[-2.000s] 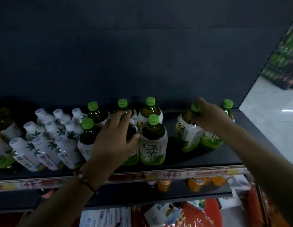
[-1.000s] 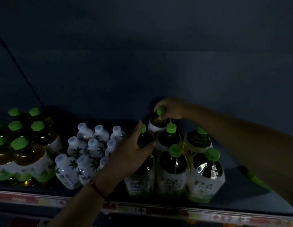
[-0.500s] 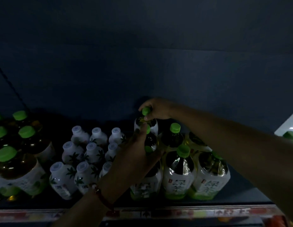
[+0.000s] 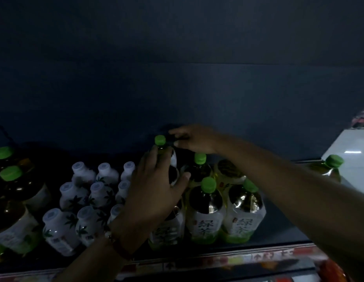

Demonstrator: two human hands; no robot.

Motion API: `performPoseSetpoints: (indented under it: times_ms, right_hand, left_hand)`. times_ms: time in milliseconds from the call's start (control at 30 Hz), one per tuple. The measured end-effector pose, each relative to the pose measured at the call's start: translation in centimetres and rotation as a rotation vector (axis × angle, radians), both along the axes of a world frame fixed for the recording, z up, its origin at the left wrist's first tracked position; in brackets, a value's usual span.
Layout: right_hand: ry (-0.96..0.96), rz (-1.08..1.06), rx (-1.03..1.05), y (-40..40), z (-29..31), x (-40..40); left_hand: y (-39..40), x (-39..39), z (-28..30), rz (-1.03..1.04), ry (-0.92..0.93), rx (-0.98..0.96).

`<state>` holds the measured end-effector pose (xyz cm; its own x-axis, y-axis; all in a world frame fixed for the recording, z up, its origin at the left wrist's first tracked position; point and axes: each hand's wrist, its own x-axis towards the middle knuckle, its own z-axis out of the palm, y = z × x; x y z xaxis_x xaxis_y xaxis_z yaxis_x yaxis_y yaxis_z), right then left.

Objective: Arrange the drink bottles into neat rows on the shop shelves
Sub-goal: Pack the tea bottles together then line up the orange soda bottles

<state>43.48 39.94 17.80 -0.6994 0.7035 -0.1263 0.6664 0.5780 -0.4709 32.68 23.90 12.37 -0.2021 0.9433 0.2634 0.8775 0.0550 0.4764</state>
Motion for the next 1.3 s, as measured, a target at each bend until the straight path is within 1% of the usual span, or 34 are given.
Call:
performPoseSetpoints:
  times_ms: [33, 100, 167, 267, 300, 333, 400, 467, 533, 633, 733, 800, 933, 1000, 1067, 1167, 1233, 1300]
  right_hand:
    - [0.008, -0.029, 0.057, -0.3, 0.3, 2.1]
    - [0.003, -0.114, 0.209, -0.6, 0.4, 7.2]
    - [-0.042, -0.250, 0.324, -0.4, -0.4, 13.3]
    - [-0.259, -0.682, 0.404, -0.1, -2.9, 22.6]
    - [-0.272, -0.788, 0.378, -0.2, -3.9, 25.1]
    - [-0.225, -0.849, 0.320, -0.3, -4.8, 27.0]
    - [-0.047, -0.854, 0.209, -0.4, -6.2, 29.6]
    - [0.088, -0.875, 0.193, -0.1, -6.7, 31.2]
    - [0.142, -0.918, 0.224, 0.6, -6.3, 32.2]
    - [0.155, -0.830, 0.250, 1.6, -5.7, 32.4]
    - [0.188, -0.739, 0.249, 2.5, -5.2, 30.9]
    - [0.260, -0.708, 0.247, 3.2, -4.3, 29.4]
    - [0.398, -0.596, 0.254, 4.5, -0.3, 25.4]
    - [0.405, -0.507, 0.295, 5.0, 2.0, 22.6]
    - [0.412, -0.429, 0.325, 5.5, 3.8, 19.2]
    - [0.338, -0.289, 0.316, 5.9, 4.5, 13.3]
    - [0.231, -0.193, 0.288, 6.0, 3.4, 9.3]
    - [0.142, -0.130, 0.252, 5.7, 1.7, 5.9]
  left_hand:
    - [0.2, 0.9, 0.9, -0.055, 0.043, 0.036]
    - [0.9, 3.5, 2.2, -0.193, 0.063, 0.046]
    - [2.1, 6.3, 2.6, -0.270, 0.050, -0.012]
    - [4.3, 9.8, 1.7, -0.239, 0.114, -0.135]
    - [4.9, 10.4, 1.2, -0.198, 0.128, -0.186]
    - [5.3, 10.9, 0.7, -0.150, 0.145, -0.218]
    - [5.4, 11.5, 0.2, -0.067, 0.181, -0.212]
    - [4.8, 11.9, 0.2, -0.027, 0.200, -0.186]
    - [4.5, 12.0, 0.4, -0.005, 0.200, -0.179]
    - [4.5, 12.0, 0.4, 0.022, 0.211, -0.163]
    - [4.5, 11.9, 0.3, 0.044, 0.210, -0.138]
    - [4.4, 11.8, 0.3, 0.048, 0.215, -0.112]
    - [3.8, 11.3, 0.3, 0.006, 0.174, -0.086]
    - [3.2, 10.6, 0.4, -0.014, 0.155, -0.061]
    - [2.5, 8.9, 0.3, 0.038, 0.137, -0.009]
    - [1.8, 4.9, 0.6, 0.161, 0.030, 0.006]
    - [1.4, 2.1, 1.1, 0.197, -0.081, -0.070]
    - [1.3, 0.1, 2.3, 0.180, -0.253, -0.157]
